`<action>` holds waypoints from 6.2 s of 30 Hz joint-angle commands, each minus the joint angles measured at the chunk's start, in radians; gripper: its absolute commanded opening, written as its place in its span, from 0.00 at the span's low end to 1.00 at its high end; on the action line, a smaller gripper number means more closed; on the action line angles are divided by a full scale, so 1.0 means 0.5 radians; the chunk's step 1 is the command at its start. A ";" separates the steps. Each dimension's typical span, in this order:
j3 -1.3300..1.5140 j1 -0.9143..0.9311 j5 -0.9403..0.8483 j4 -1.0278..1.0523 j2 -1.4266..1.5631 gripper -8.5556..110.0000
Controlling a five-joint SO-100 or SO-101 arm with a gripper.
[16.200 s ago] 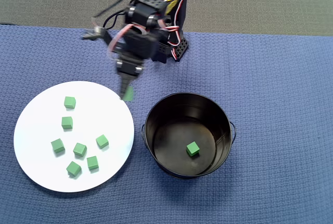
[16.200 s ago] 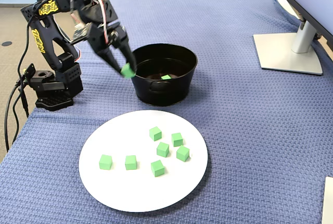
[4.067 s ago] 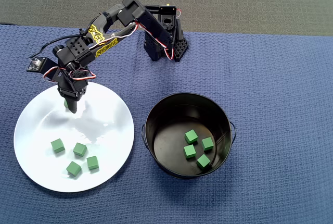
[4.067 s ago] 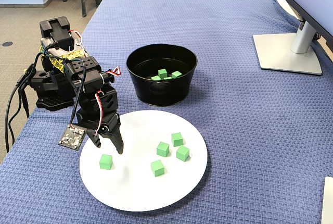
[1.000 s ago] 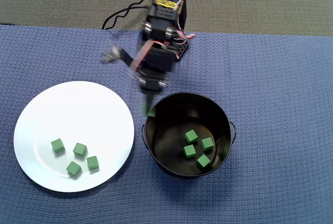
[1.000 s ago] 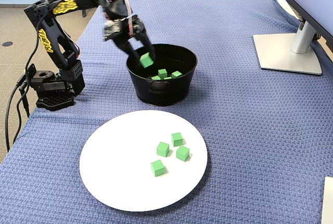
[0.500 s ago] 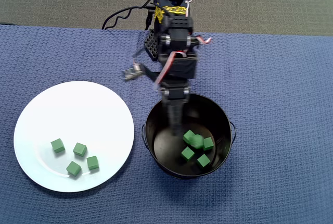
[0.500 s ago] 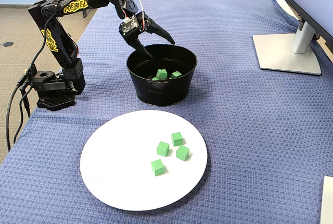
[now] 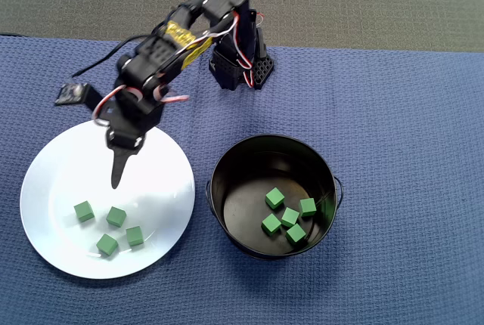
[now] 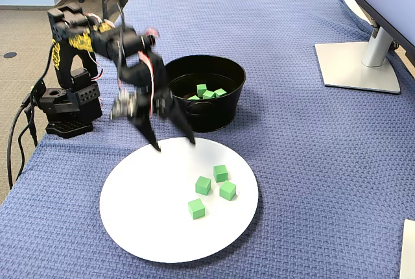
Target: Pick up the green cubes from the white plate and place them in the black recipient
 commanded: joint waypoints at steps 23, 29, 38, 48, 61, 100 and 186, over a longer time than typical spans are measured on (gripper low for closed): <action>0.408 -0.236 -1.295 -0.896 -0.104 0.34; 0.350 -0.273 -1.292 -0.758 -0.129 0.34; -0.083 -0.316 -1.239 -0.506 -0.402 0.34; -0.245 -0.420 -1.111 -0.549 -0.528 0.34; -0.273 -0.515 -1.065 -0.586 -0.589 0.31; -0.408 -0.374 -0.402 -0.699 -0.733 0.25; 0.509 -1.031 0.491 0.114 1.384 0.40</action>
